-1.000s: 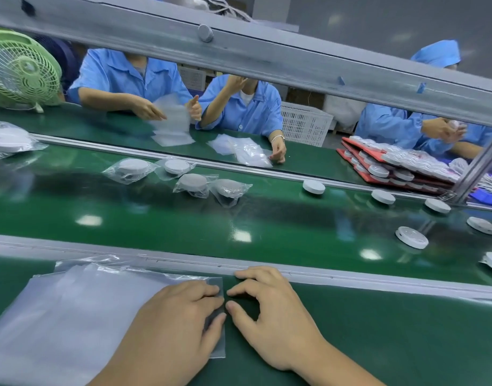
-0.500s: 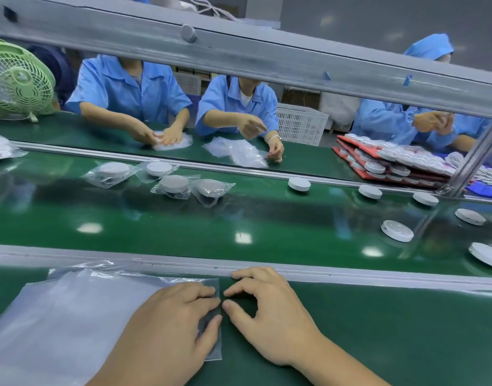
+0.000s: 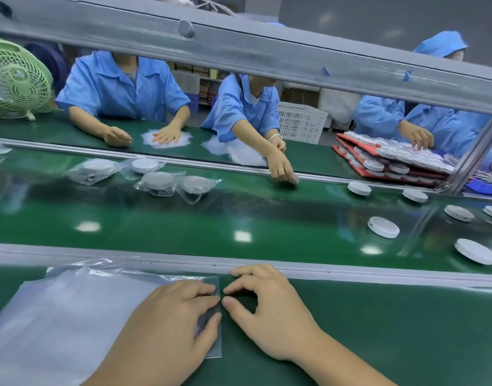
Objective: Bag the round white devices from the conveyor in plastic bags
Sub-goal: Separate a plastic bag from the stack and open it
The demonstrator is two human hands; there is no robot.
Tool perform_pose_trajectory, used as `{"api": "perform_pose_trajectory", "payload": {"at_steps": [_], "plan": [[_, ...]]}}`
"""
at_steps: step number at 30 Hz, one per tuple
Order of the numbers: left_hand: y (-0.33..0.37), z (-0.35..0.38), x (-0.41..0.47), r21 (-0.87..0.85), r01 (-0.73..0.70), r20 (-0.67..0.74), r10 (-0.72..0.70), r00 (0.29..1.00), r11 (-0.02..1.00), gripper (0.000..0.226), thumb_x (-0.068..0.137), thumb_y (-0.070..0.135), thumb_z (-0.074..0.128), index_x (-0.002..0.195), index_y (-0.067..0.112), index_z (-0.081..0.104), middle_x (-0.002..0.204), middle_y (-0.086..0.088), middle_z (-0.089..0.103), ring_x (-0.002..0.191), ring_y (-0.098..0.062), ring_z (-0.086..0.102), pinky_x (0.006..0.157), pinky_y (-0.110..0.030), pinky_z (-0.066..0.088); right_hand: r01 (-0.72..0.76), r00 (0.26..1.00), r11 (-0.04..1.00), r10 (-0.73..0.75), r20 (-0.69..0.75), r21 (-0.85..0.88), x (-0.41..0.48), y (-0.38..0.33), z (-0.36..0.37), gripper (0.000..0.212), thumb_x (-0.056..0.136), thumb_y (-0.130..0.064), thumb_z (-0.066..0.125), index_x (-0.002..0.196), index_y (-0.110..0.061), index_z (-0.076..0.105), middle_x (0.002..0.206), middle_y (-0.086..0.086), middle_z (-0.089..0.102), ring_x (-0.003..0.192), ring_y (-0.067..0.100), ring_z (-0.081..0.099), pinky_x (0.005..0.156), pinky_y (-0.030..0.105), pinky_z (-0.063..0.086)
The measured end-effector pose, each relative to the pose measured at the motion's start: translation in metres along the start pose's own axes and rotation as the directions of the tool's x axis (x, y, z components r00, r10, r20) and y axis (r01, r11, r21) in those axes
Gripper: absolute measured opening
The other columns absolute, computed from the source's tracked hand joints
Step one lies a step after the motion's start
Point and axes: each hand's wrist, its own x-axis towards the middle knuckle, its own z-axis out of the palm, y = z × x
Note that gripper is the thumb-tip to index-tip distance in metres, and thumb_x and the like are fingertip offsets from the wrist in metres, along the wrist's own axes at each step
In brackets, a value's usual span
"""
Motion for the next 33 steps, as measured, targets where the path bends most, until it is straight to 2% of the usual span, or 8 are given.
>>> {"api": "perform_pose_trajectory", "payload": {"at_steps": [10, 12, 16, 19, 23, 26, 28, 33], "plan": [[0.0000, 0.0018, 0.0006, -0.026, -0.007, -0.022, 0.006, 1.000, 1.000, 0.036, 0.081, 0.050, 0.046, 0.088, 0.040, 0.080, 0.099, 0.028, 0.071, 0.090, 0.001, 0.068, 0.077, -0.015, 0.051, -0.014, 1.000, 1.000, 0.013, 0.007, 0.017, -0.0009, -0.0006, -0.0014, 0.044, 0.085, -0.070, 0.045, 0.110, -0.044, 0.071, 0.129, -0.034, 0.053, 0.129, -0.013, 0.034, 0.114, 0.020, 0.029], [0.0007, 0.0015, 0.0004, -0.016, -0.012, -0.021, 0.012, 1.000, 1.000, 0.035, 0.080, 0.050, 0.047, 0.087, 0.041, 0.080, 0.099, 0.028, 0.071, 0.090, 0.000, 0.069, 0.077, -0.017, 0.053, -0.015, 1.000, 1.000, 0.015, 0.006, 0.017, -0.0009, -0.0002, -0.0012, 0.043, 0.085, -0.069, 0.046, 0.110, -0.044, 0.071, 0.129, -0.034, 0.053, 0.129, -0.013, 0.034, 0.114, 0.021, 0.029], [0.0021, -0.0008, 0.0021, 0.017, -0.018, -0.006, 0.018, 1.000, 1.000, 0.021, 0.071, 0.046, 0.067, 0.085, 0.040, 0.081, 0.098, 0.026, 0.073, 0.089, -0.002, 0.071, 0.076, -0.023, 0.057, -0.025, 1.000, 0.999, 0.025, 0.013, 0.019, -0.0013, -0.0004, -0.0016, 0.043, 0.085, -0.069, 0.046, 0.111, -0.044, 0.070, 0.130, -0.033, 0.052, 0.129, -0.013, 0.033, 0.115, 0.022, 0.029], [0.0022, -0.0007, 0.0021, 0.020, -0.010, 0.009, 0.010, 1.000, 1.000, 0.022, 0.068, 0.045, 0.069, 0.086, 0.039, 0.081, 0.098, 0.025, 0.073, 0.090, -0.003, 0.072, 0.075, -0.025, 0.059, -0.033, 0.999, 0.999, 0.033, 0.023, 0.017, -0.0015, -0.0010, -0.0023, 0.044, 0.085, -0.069, 0.046, 0.113, -0.044, 0.069, 0.132, -0.033, 0.052, 0.131, -0.011, 0.034, 0.115, 0.023, 0.029], [0.0023, 0.0001, 0.0008, 0.002, 0.005, 0.004, -0.005, 1.000, 1.000, 0.022, 0.072, 0.046, 0.067, 0.087, 0.039, 0.081, 0.099, 0.025, 0.073, 0.092, -0.004, 0.071, 0.075, -0.026, 0.059, -0.026, 0.999, 1.000, 0.026, 0.026, 0.015, -0.0024, -0.0016, -0.0030, 0.043, 0.087, -0.067, 0.046, 0.113, -0.042, 0.070, 0.133, -0.031, 0.053, 0.131, -0.008, 0.035, 0.115, 0.024, 0.029], [0.0025, 0.0005, 0.0008, -0.013, 0.012, 0.012, -0.012, 1.000, 1.000, 0.033, 0.079, 0.052, 0.051, 0.087, 0.040, 0.080, 0.099, 0.025, 0.073, 0.092, -0.003, 0.071, 0.075, -0.024, 0.058, -0.023, 0.999, 1.000, 0.023, 0.027, 0.014, -0.0025, -0.0019, -0.0037, 0.046, 0.086, -0.068, 0.045, 0.114, -0.042, 0.070, 0.134, -0.030, 0.053, 0.131, -0.010, 0.034, 0.115, 0.022, 0.027], [0.0010, 0.0013, 0.0000, -0.029, 0.029, 0.013, -0.028, 1.000, 0.999, 0.036, 0.080, 0.054, 0.047, 0.089, 0.041, 0.080, 0.101, 0.027, 0.072, 0.094, -0.001, 0.070, 0.078, -0.022, 0.056, -0.019, 1.000, 1.000, 0.019, 0.024, 0.013, -0.0024, -0.0016, -0.0033, 0.046, 0.086, -0.068, 0.045, 0.114, -0.042, 0.070, 0.134, -0.030, 0.053, 0.130, -0.010, 0.034, 0.115, 0.021, 0.027], [-0.0013, 0.0020, -0.0021, -0.073, 0.060, 0.028, -0.058, 0.998, 0.996, 0.035, 0.080, 0.054, 0.048, 0.091, 0.041, 0.079, 0.104, 0.027, 0.071, 0.098, 0.000, 0.067, 0.086, -0.014, 0.042, -0.017, 1.000, 1.000, 0.017, 0.009, 0.016, -0.0026, -0.0008, -0.0013, 0.043, 0.087, -0.066, 0.047, 0.112, -0.041, 0.071, 0.132, -0.031, 0.053, 0.130, -0.011, 0.035, 0.114, 0.021, 0.027]]}}
